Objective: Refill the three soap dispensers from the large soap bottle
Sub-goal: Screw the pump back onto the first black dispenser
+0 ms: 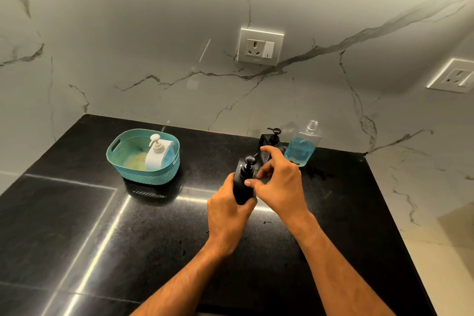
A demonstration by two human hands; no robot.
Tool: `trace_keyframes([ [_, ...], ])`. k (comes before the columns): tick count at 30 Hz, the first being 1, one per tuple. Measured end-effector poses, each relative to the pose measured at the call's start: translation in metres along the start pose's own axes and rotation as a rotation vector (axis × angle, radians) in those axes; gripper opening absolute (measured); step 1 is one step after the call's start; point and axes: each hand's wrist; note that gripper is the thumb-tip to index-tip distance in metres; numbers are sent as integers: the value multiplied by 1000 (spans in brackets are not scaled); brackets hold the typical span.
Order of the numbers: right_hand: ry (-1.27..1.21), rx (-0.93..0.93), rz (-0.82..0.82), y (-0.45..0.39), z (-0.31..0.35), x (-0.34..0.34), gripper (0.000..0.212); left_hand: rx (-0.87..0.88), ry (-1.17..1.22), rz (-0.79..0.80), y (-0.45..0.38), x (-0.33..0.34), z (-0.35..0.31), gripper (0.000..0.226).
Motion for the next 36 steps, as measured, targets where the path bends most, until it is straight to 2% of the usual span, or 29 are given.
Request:
trace_keyframes([
  [5,-121,24,2,-3,-2,3,86,13,-13,-19,-3,0,-3,34],
  [10,-198,98,-49,-5,-6,5,69,24,-8,-24,-5,0,-2,38],
  [14,-249,107,-2,-6,-8,4,71,46,-26,-39,-7,0,-1,37],
  [19,-254,124,-38,-8,-8,7,65,53,-23,-41,-9,0,1,39],
  [25,-236,72,4,-14,-8,7,70,47,-11,-36,-11,1,0,44],
  [29,-187,67,-32,-19,-9,9,67,43,8,-28,-12,3,-1,51],
  [33,-242,58,50,-22,-10,7,74,48,4,-24,-16,3,-2,50],
  [36,-288,86,28,-24,-9,9,67,45,5,-30,-18,4,-3,50],
])
Point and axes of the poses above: each hand's wrist, its own y-axis away from the middle knuckle, its own x-axis out of the palm, z = x × y, and after that the axes turned 3 degrees about -x, right-handed
